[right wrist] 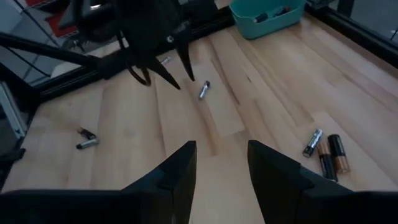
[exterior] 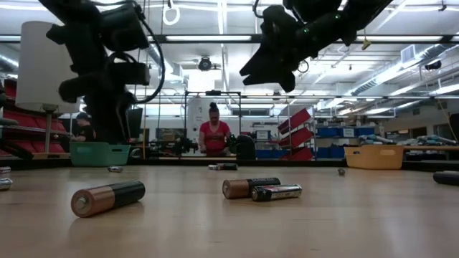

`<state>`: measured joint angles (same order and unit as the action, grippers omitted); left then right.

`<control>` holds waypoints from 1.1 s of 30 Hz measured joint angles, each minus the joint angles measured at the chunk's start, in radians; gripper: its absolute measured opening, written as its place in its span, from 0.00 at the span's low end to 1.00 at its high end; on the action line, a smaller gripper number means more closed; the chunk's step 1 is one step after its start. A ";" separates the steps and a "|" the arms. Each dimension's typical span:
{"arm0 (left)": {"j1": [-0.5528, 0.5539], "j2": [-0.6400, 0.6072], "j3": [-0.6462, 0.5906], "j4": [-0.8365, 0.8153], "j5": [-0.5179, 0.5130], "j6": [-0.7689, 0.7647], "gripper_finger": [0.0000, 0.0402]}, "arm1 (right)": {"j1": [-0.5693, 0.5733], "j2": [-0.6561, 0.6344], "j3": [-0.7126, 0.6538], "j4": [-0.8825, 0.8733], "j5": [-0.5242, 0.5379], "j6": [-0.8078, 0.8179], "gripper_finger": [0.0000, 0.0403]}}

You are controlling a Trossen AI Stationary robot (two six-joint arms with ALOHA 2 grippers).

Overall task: Sort batteries
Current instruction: Put the silver battery into the yellow bin

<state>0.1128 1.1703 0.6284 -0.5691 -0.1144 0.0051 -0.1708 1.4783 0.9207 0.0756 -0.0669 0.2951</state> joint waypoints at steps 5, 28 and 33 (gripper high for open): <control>0.014 0.000 -0.043 0.000 -0.022 0.117 0.33 | 0.000 -0.001 0.000 0.028 0.000 0.017 0.38; 0.018 0.219 -0.040 0.048 -0.068 0.313 0.33 | -0.001 0.001 0.000 0.078 0.002 0.050 0.38; 0.019 0.220 -0.041 0.046 -0.041 0.332 0.31 | -0.006 0.002 0.000 0.081 -0.002 0.046 0.38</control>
<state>0.1318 1.3903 0.5877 -0.5235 -0.1551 0.3367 -0.1764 1.4799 0.9207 0.1563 -0.0690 0.3411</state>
